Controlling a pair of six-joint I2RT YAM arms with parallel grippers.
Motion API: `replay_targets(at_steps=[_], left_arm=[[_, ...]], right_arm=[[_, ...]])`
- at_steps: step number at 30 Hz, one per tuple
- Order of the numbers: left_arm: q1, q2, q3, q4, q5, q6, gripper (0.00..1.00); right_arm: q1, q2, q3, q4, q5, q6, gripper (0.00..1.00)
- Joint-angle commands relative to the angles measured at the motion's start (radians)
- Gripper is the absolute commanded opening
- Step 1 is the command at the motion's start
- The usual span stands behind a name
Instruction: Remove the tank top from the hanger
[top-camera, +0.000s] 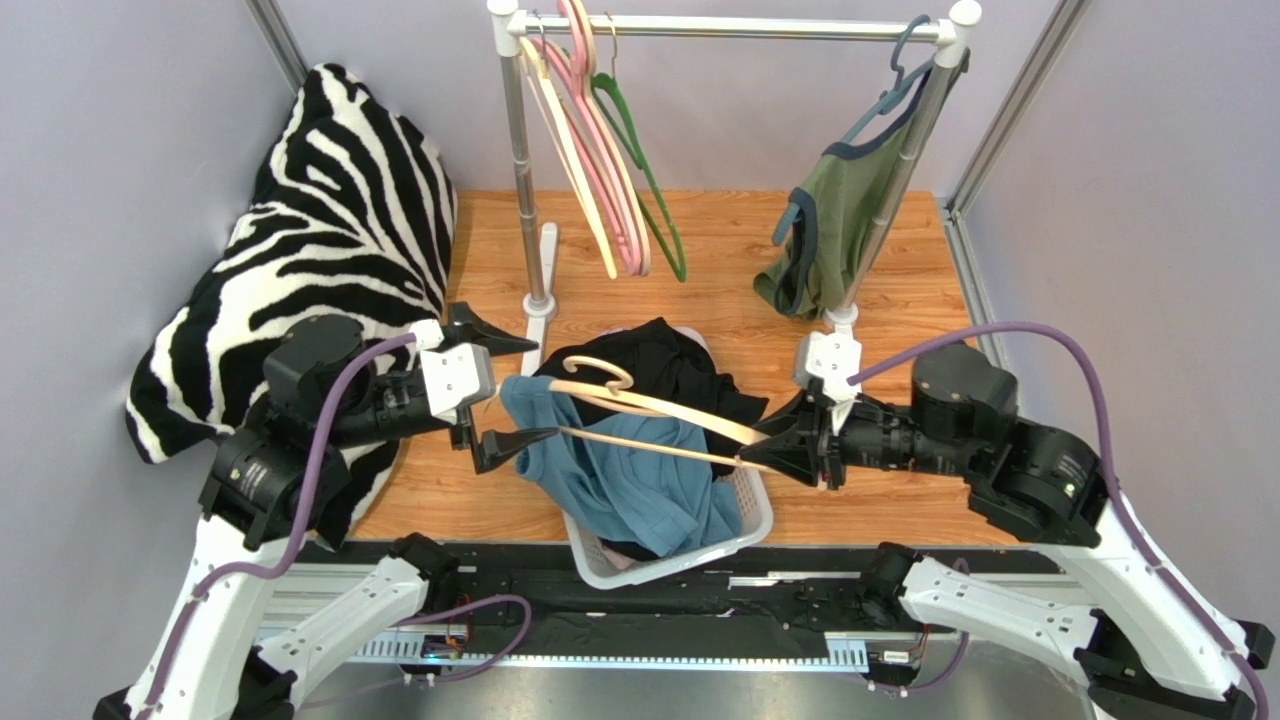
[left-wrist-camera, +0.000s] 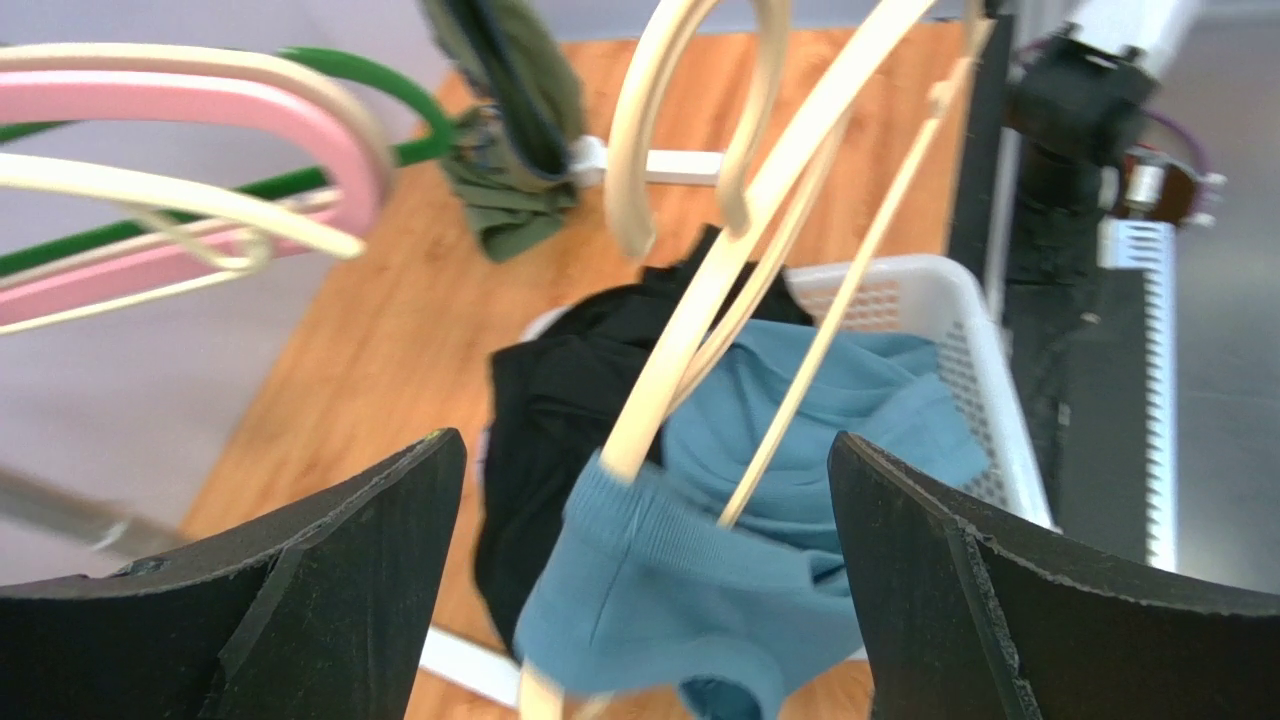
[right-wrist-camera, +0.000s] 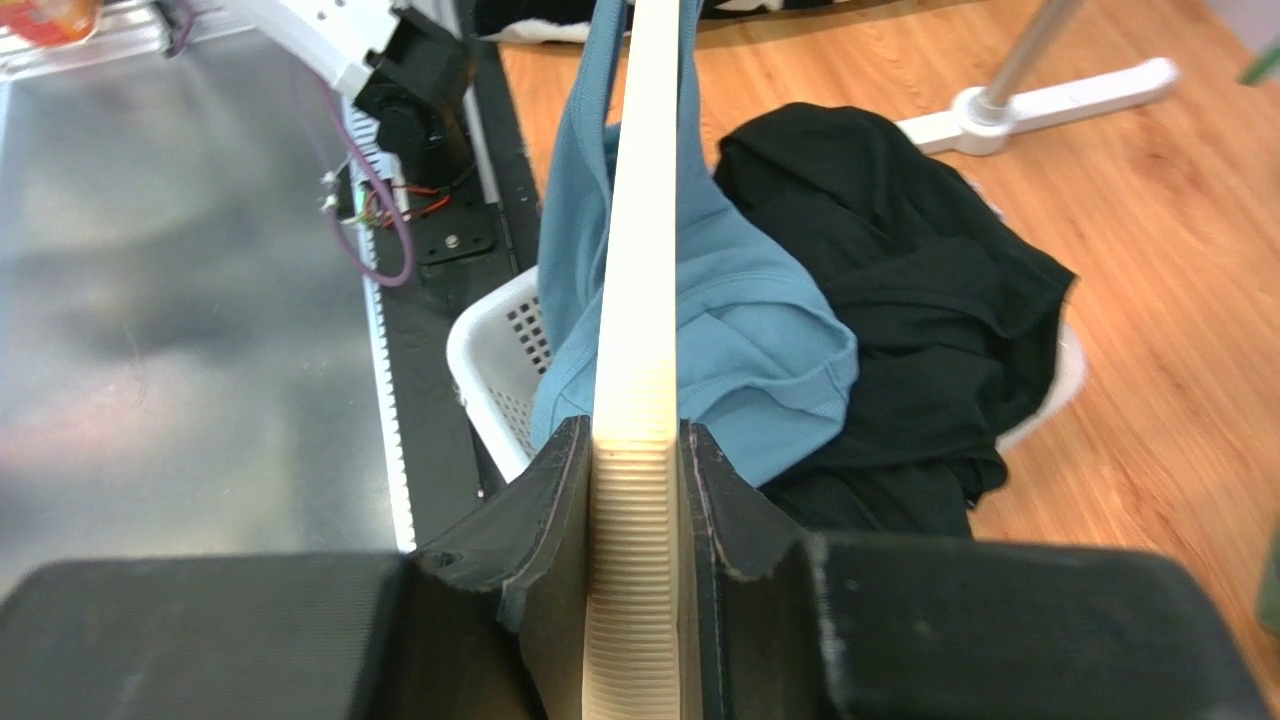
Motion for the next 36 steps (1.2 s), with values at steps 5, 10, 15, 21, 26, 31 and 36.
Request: replay_targets(at_steps=[5, 10, 15, 21, 26, 31, 36], left_arm=[[0.001, -0.192, -0.115, 0.193, -0.219, -0.092, 0.99], [0.0, -0.237, -0.221, 0.183, -0.331, -0.207, 0.99], [0.0, -0.206, -0.295, 0.198, -0.234, -0.353, 0.99], [-0.022, -0.137, -0.32, 0.287, -0.23, -0.497, 0.99], [-0.037, -0.054, -0.28, 0.336, -0.251, -0.579, 0.98], [-0.037, -0.036, -0.283, 0.377, -0.237, -0.625, 0.65], [-0.037, -0.033, -0.312, 0.425, -0.213, -0.622, 0.08]], right_arm=[[-0.002, -0.135, 0.025, 0.005, 0.151, 0.067, 0.0], [-0.001, -0.216, -0.027, 0.08, 0.184, 0.113, 0.0], [-0.002, -0.246, -0.07, 0.15, 0.18, 0.125, 0.0], [-0.002, -0.24, -0.077, 0.167, 0.183, 0.145, 0.0], [-0.004, -0.223, -0.09, 0.196, 0.195, 0.134, 0.0], [-0.002, -0.191, -0.076, 0.198, 0.191, 0.101, 0.0], [-0.002, -0.191, -0.076, 0.204, 0.183, 0.101, 0.0]])
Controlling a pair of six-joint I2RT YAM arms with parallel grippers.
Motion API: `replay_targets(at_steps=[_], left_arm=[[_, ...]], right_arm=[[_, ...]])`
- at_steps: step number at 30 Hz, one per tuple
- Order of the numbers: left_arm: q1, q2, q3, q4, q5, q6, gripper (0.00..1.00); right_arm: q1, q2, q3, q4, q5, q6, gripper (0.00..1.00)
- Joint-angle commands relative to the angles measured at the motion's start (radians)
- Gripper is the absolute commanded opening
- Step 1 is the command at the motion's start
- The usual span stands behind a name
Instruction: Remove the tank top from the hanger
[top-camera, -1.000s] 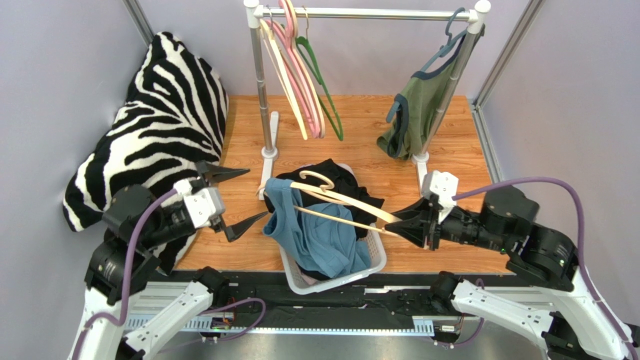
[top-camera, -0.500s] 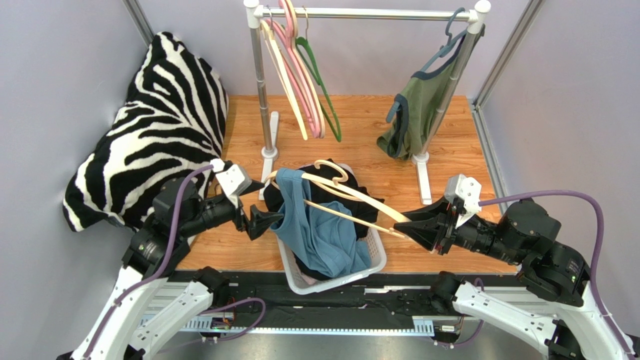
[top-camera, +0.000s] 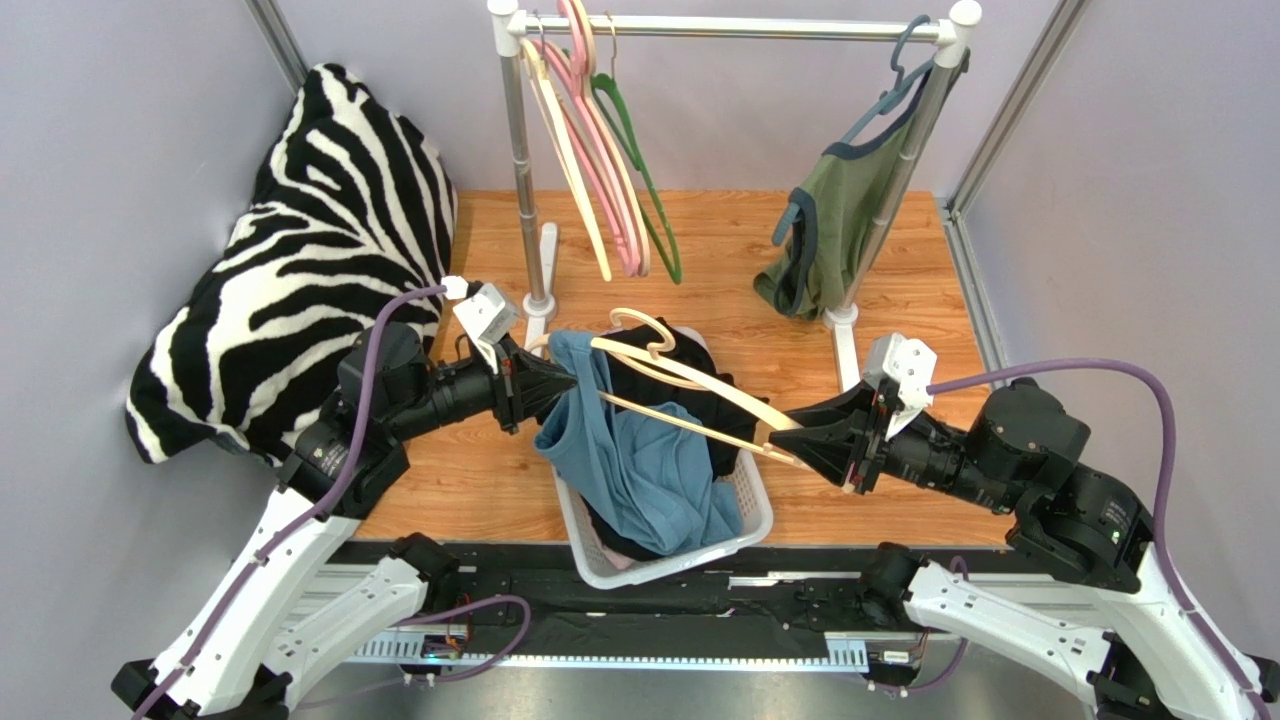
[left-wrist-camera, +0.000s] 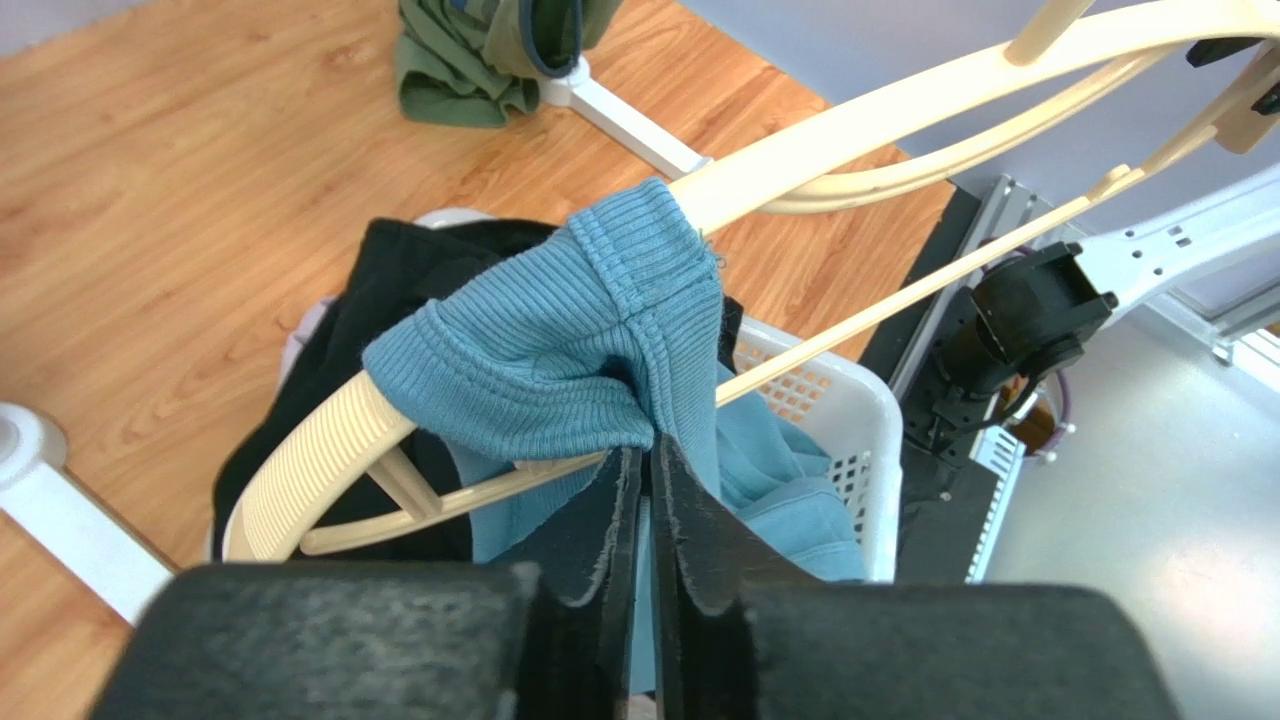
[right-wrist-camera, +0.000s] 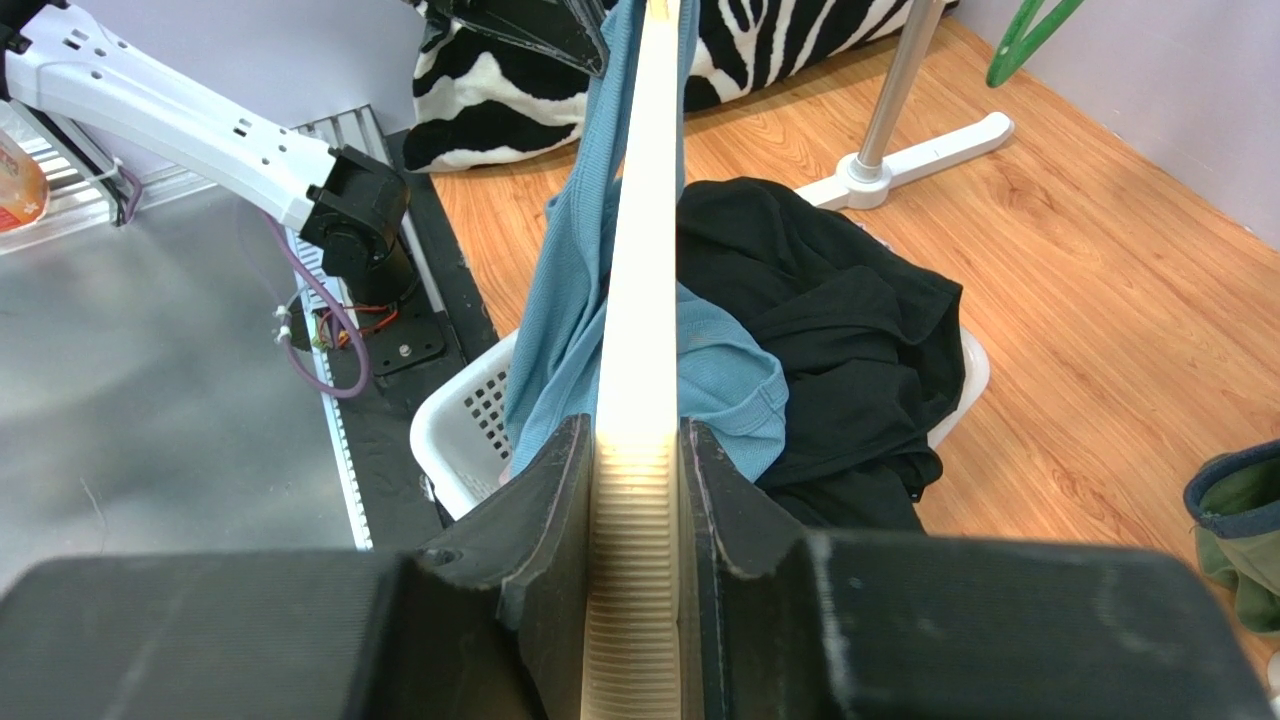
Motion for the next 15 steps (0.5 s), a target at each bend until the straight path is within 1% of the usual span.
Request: replay_targets(at_steps=[1, 4, 5, 6, 10, 11, 15], left_arm=[[-0.003, -0.005, 0.003, 0.085, 0.023, -0.024, 0.09], [-0.003, -0.01, 0.002, 0.087, 0.018, -0.017, 0.08], [-0.003, -0.013, 0.008, 0.082, 0.007, -0.014, 0.02], [-0.003, -0.019, 0.011, 0.082, 0.003, -0.006, 0.0], [0.009, -0.036, 0.069, 0.087, -0.016, 0.025, 0.0], [0.019, -0.039, 0.11, 0.094, -0.022, 0.039, 0.0], [0.051, -0.033, 0.209, 0.082, -0.04, 0.072, 0.0]], right_arm=[[-0.002, -0.008, 0.017, 0.099, 0.008, -0.015, 0.0], [-0.001, -0.015, 0.025, 0.077, 0.011, -0.013, 0.0], [-0.004, -0.019, 0.034, 0.054, 0.017, -0.016, 0.0], [-0.004, -0.022, 0.039, 0.042, 0.02, -0.018, 0.0], [-0.004, -0.045, 0.055, -0.042, 0.048, -0.018, 0.0], [-0.002, -0.058, 0.06, -0.082, 0.059, -0.015, 0.0], [-0.002, -0.095, 0.143, -0.196, 0.07, 0.0, 0.0]])
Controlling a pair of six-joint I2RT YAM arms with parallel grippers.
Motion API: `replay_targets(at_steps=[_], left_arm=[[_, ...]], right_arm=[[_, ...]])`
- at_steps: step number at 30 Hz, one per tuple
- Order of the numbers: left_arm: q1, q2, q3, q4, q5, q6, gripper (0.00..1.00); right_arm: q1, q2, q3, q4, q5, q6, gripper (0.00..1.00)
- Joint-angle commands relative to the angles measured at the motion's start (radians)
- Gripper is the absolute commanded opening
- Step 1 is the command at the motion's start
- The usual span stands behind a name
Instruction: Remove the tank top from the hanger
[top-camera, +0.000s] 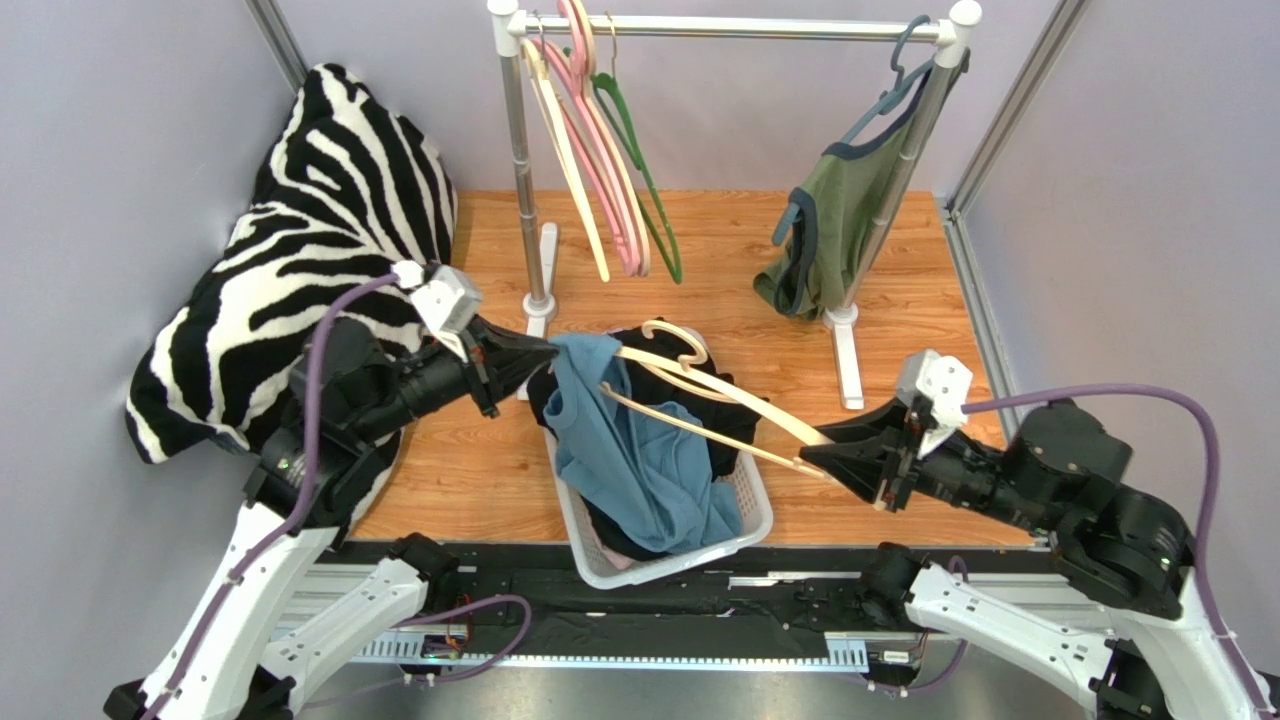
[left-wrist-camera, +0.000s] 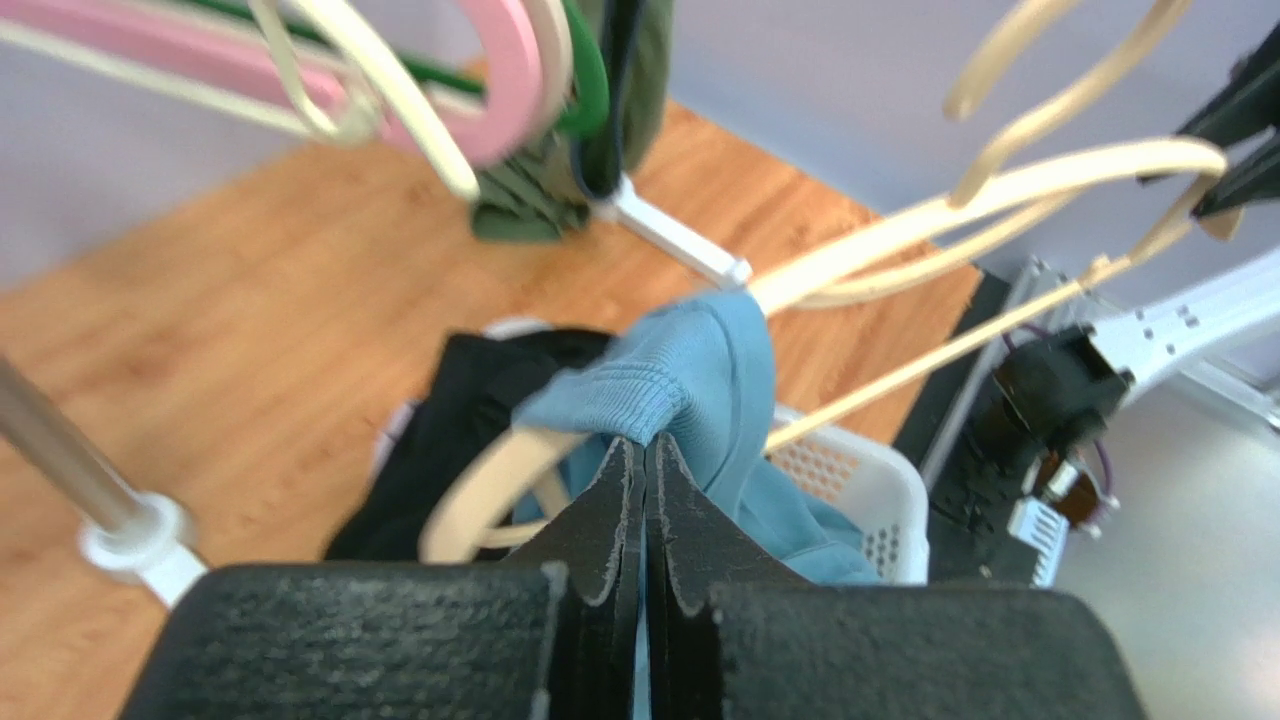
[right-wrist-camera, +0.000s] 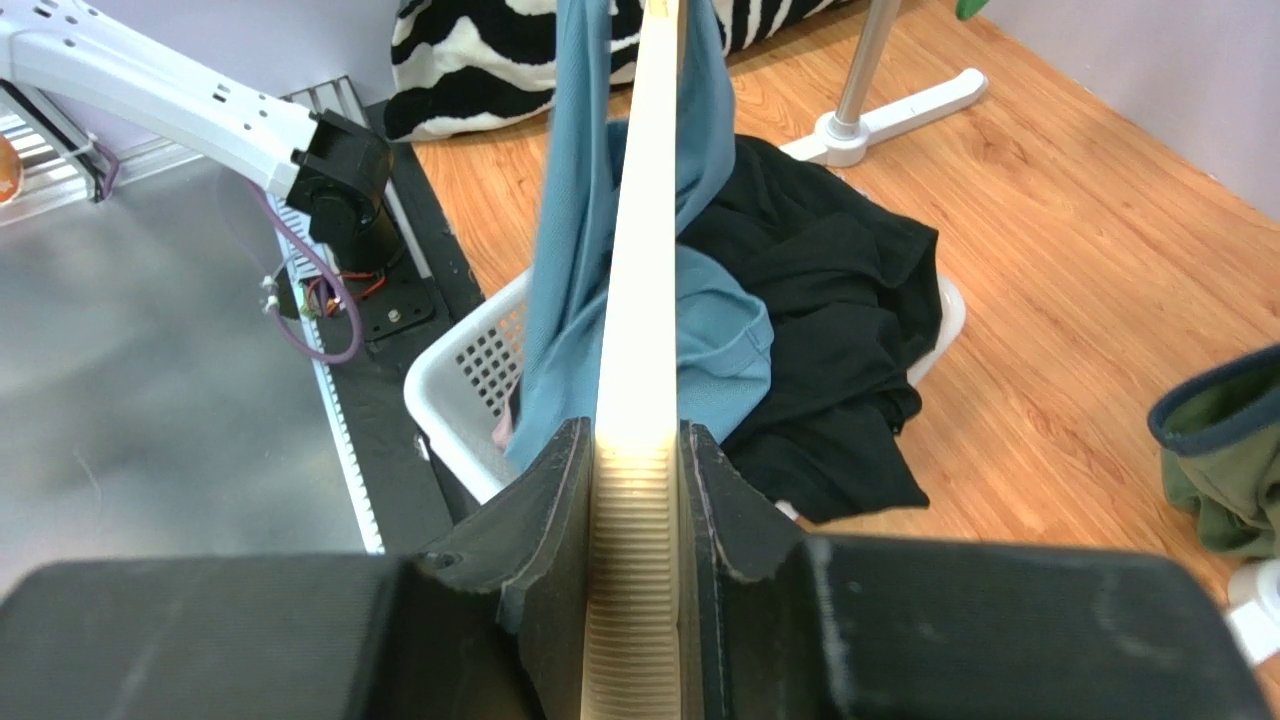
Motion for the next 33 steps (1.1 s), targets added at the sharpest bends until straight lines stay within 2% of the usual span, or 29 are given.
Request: replay_targets(at_steps=[1, 6, 11, 15, 18, 20, 22, 24, 25, 29, 30, 31, 33], left_arm=[[0.022, -0.013, 0.14, 0.045, -0.015, 0.051, 0.0], [0.024, 0.038, 0.209, 0.034, 0.022, 0.042, 0.0], [0.018, 0.084, 0.256, 0.055, 0.142, 0.001, 0.0], [-0.045, 0.186, 0.339, 0.074, 0.176, 0.054, 0.0], [-0.1, 0.28, 0.421, 0.039, 0.162, 0.107, 0.0], [-0.11, 0.302, 0.403, 0.02, 0.125, 0.119, 0.0], [-0.123, 0.3, 0.36, -0.006, 0.098, 0.139, 0.0], [-0.139, 0.294, 0.297, -0.041, 0.062, 0.203, 0.0], [-0.155, 0.296, 0.278, -0.082, 0.0, 0.225, 0.0], [-0.194, 0.325, 0.228, -0.19, -0.152, 0.376, 0.0], [-0.197, 0.337, 0.234, -0.211, -0.166, 0.398, 0.01], [-0.2, 0.354, 0.247, -0.268, -0.185, 0.416, 0.11], [-0.2, 0.42, 0.307, -0.334, -0.205, 0.45, 0.24]], right_arm=[[-0.002, -0.057, 0.124, -0.101, 0.036, 0.008, 0.0], [-0.004, -0.078, 0.252, -0.265, 0.045, 0.012, 0.0], [-0.004, -0.087, 0.391, -0.379, 0.05, 0.007, 0.0], [-0.001, -0.101, 0.494, -0.416, 0.03, 0.002, 0.0], [-0.004, -0.083, 0.609, -0.456, 0.105, 0.016, 0.0], [-0.004, -0.092, 0.617, -0.416, 0.233, 0.05, 0.0], [-0.004, -0.126, 0.547, -0.358, 0.319, 0.053, 0.0], [-0.005, -0.132, 0.449, -0.249, 0.346, 0.048, 0.0], [-0.004, -0.123, 0.421, -0.217, 0.373, 0.045, 0.0], [-0.004, 0.018, 0.411, -0.126, 0.494, 0.053, 0.0], [-0.004, 0.049, 0.428, -0.123, 0.533, 0.074, 0.0], [-0.002, 0.117, 0.458, -0.114, 0.601, 0.09, 0.0], [-0.004, 0.175, 0.495, -0.1, 0.628, 0.131, 0.0]])
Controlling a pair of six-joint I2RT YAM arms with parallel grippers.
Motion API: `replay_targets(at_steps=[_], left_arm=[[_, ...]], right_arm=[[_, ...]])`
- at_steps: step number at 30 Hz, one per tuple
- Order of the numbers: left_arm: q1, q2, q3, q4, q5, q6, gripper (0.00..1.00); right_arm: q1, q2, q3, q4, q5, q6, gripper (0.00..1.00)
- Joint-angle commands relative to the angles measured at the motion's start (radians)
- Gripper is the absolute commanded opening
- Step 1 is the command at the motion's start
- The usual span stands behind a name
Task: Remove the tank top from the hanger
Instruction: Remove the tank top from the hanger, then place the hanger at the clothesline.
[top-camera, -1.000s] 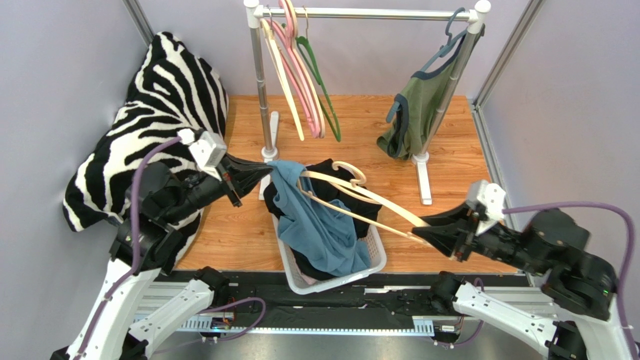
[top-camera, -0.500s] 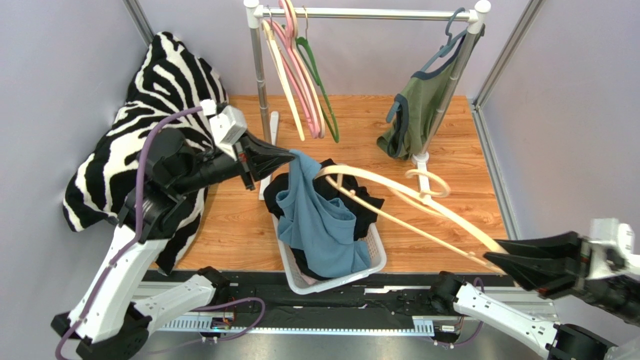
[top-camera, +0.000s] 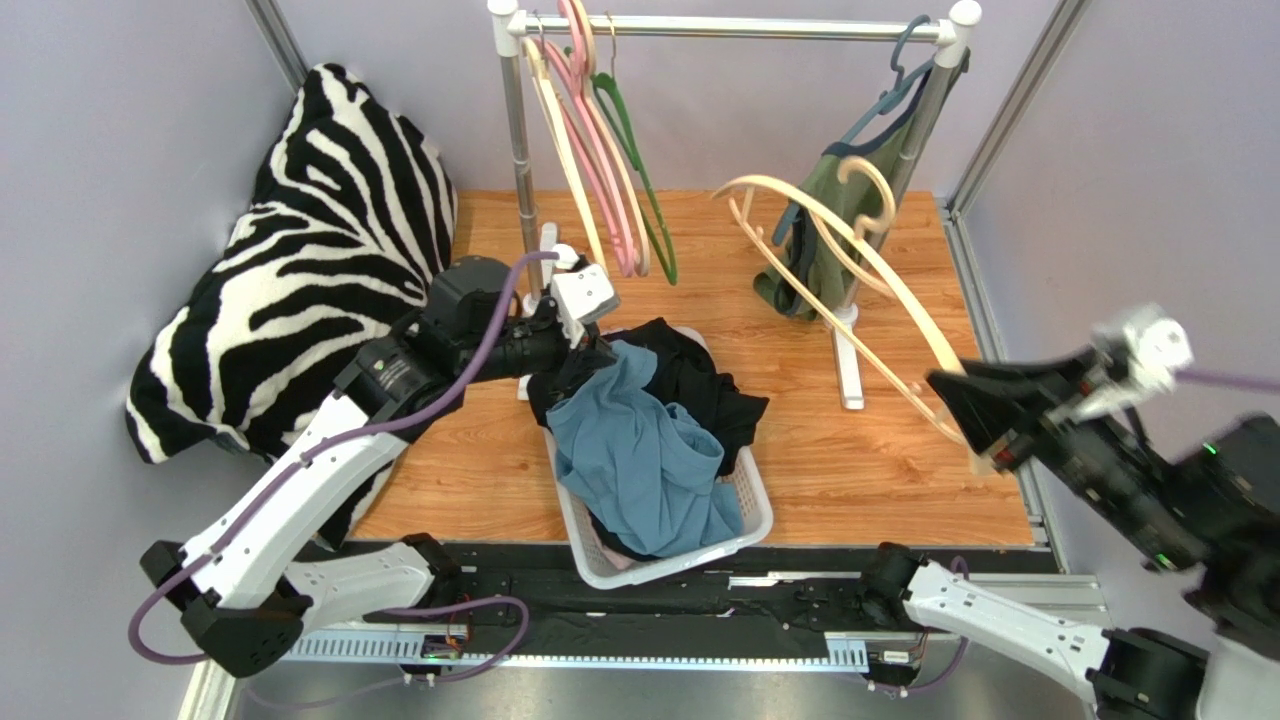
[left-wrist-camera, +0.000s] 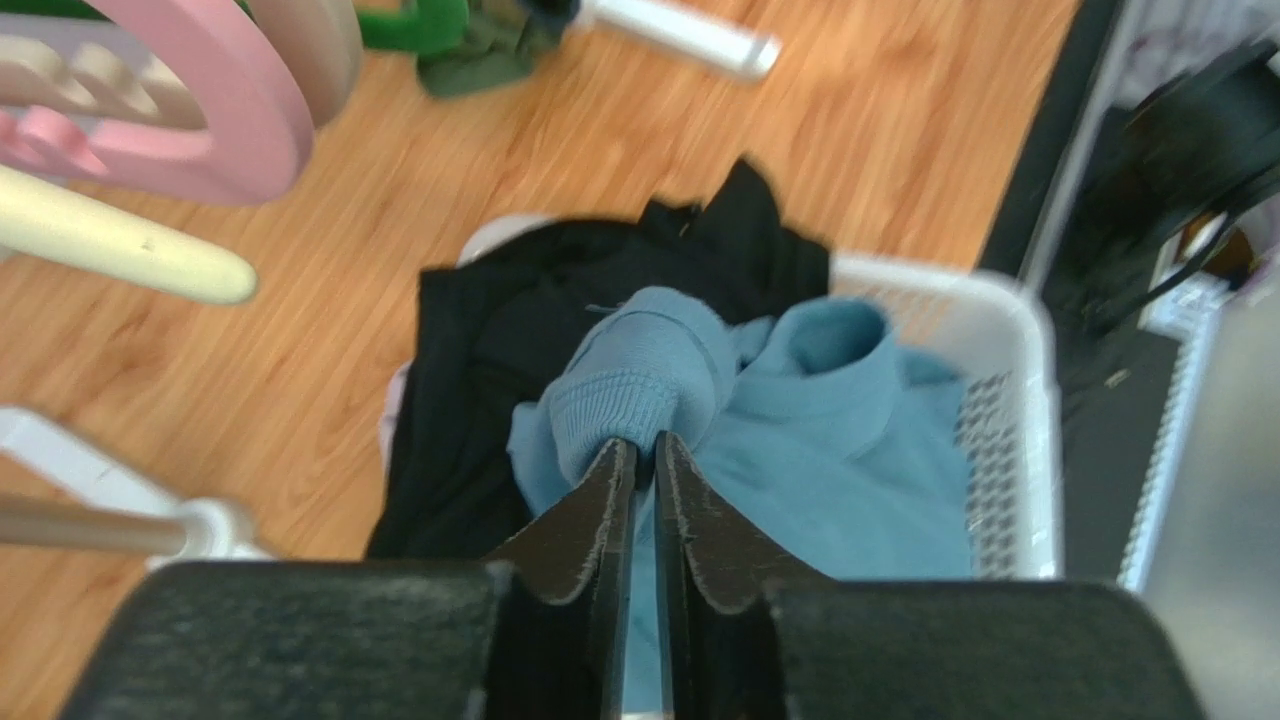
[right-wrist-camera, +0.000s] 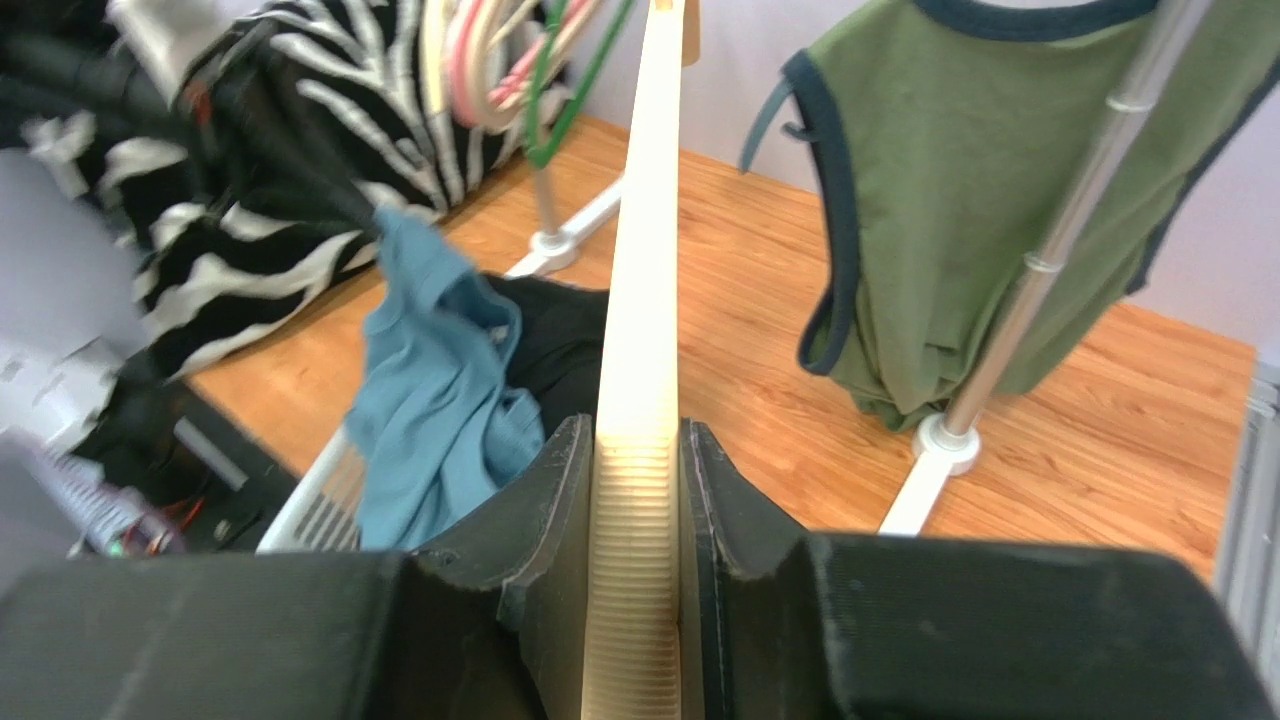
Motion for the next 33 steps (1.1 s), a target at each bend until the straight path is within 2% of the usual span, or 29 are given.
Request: replay_targets(at_steps=[1, 4, 6, 7, 9, 10, 11, 15, 19, 24, 26, 30, 33], left_arm=[[-0.007, 0.095, 0.1, -0.215, -0.122, 0.141, 0.32], [-0.007, 0.183, 0.175, -0.32, -0.133, 0.164, 0.45], [-0.009, 0.183, 0.154, -0.315, -0.13, 0.17, 0.56], [-0.01, 0.172, 0.119, -0.306, -0.133, 0.172, 0.66], [-0.027, 0.137, 0.085, -0.285, -0.15, 0.181, 0.8], [-0.027, 0.12, 0.077, -0.28, -0.174, 0.172, 0.96], [-0.027, 0.117, 0.088, -0.285, -0.176, 0.167, 0.99], [-0.03, 0.131, 0.213, -0.436, -0.217, 0.196, 0.99], [-0.03, 0.048, 0.244, -0.469, -0.277, 0.178, 0.99], [-0.027, -0.09, 0.169, -0.444, -0.252, 0.207, 0.99], [-0.018, -0.115, 0.166, -0.437, -0.298, 0.219, 0.98], [-0.009, -0.161, 0.1, -0.339, -0.453, 0.247, 0.89], [0.008, -0.197, 0.037, -0.308, -0.457, 0.239, 0.86]], right_arm=[[0.0, 0.179, 0.068, 0.165, 0.174, 0.082, 0.0], [-0.002, 0.214, 0.066, 0.236, 0.175, 0.091, 0.0], [-0.002, 0.263, 0.086, 0.247, 0.189, 0.088, 0.0], [-0.002, 0.284, 0.098, 0.245, 0.197, 0.09, 0.0], [-0.002, 0.34, 0.137, 0.246, 0.214, 0.102, 0.0], [-0.002, 0.355, 0.146, 0.265, 0.211, 0.111, 0.0], [-0.002, 0.384, 0.164, 0.276, 0.212, 0.116, 0.0], [-0.002, 0.456, 0.201, 0.338, 0.257, 0.088, 0.0], [0.0, 0.556, 0.265, 0.375, 0.332, 0.024, 0.0], [-0.002, 0.691, 0.356, 0.417, 0.372, -0.03, 0.0], [-0.006, 0.757, 0.394, 0.444, 0.367, -0.03, 0.0], [-0.028, 0.851, 0.477, 0.477, 0.338, -0.028, 0.0], [-0.036, 0.892, 0.514, 0.498, 0.333, -0.022, 0.0]])
